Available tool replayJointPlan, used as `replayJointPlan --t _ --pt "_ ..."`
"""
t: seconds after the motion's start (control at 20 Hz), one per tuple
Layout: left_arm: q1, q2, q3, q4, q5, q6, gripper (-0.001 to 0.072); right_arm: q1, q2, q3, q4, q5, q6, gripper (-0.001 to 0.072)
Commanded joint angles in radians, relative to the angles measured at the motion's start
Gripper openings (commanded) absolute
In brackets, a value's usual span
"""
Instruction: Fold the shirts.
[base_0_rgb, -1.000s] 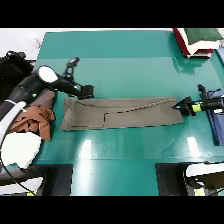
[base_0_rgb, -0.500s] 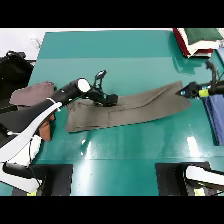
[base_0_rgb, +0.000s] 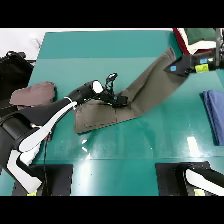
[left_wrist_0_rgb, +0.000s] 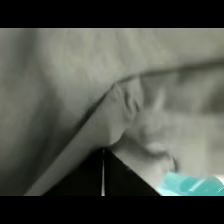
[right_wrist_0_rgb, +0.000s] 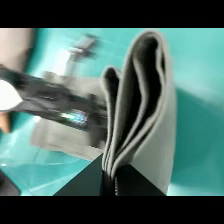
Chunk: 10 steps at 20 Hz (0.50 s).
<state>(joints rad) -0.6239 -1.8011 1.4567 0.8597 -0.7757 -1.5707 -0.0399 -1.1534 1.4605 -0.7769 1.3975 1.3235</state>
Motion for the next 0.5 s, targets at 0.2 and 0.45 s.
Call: replayJointPlan --t 0.2,0.45 --pt "0.008 -0.026 0.077 0.007 -0.023 0.0 0.0023 0.246 -0.053 0.098 0.002 -0.075 0.092 0.0014" --pt "0.155 0.078 0.208 0.27 -0.28 -0.064 0.0023 0.37 -0.122 0.131 0.044 -0.179 0.094 0.0014"
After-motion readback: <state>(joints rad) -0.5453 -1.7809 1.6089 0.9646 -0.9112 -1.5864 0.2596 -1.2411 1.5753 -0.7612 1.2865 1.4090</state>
